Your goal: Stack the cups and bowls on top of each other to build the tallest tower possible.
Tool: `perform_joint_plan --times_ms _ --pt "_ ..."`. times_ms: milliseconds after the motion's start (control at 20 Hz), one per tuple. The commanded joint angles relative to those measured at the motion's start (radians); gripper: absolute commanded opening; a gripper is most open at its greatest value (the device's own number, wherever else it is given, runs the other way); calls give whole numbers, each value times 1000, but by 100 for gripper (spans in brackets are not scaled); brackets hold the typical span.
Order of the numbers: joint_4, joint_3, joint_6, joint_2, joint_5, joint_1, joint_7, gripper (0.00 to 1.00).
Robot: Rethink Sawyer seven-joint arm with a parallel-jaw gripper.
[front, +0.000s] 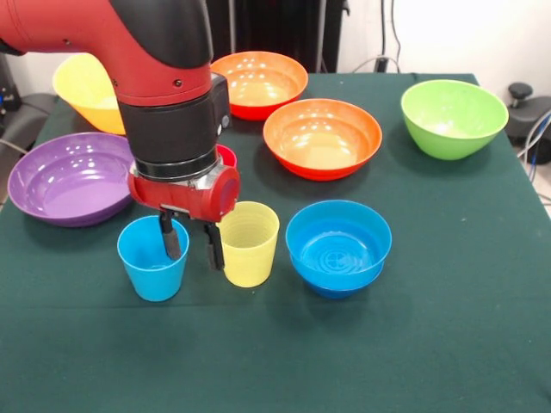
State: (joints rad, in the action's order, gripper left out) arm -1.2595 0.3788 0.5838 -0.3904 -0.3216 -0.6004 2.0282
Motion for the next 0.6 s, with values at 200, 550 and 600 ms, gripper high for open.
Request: perform_joint_plan --times_ms 200,550,600 --pt "76 -4 135 11 -53 39 -124 100" --pt "74 -27 137 14 -74 38 -132 100" --pt "72 -30 138 12 -77 38 -135 100"
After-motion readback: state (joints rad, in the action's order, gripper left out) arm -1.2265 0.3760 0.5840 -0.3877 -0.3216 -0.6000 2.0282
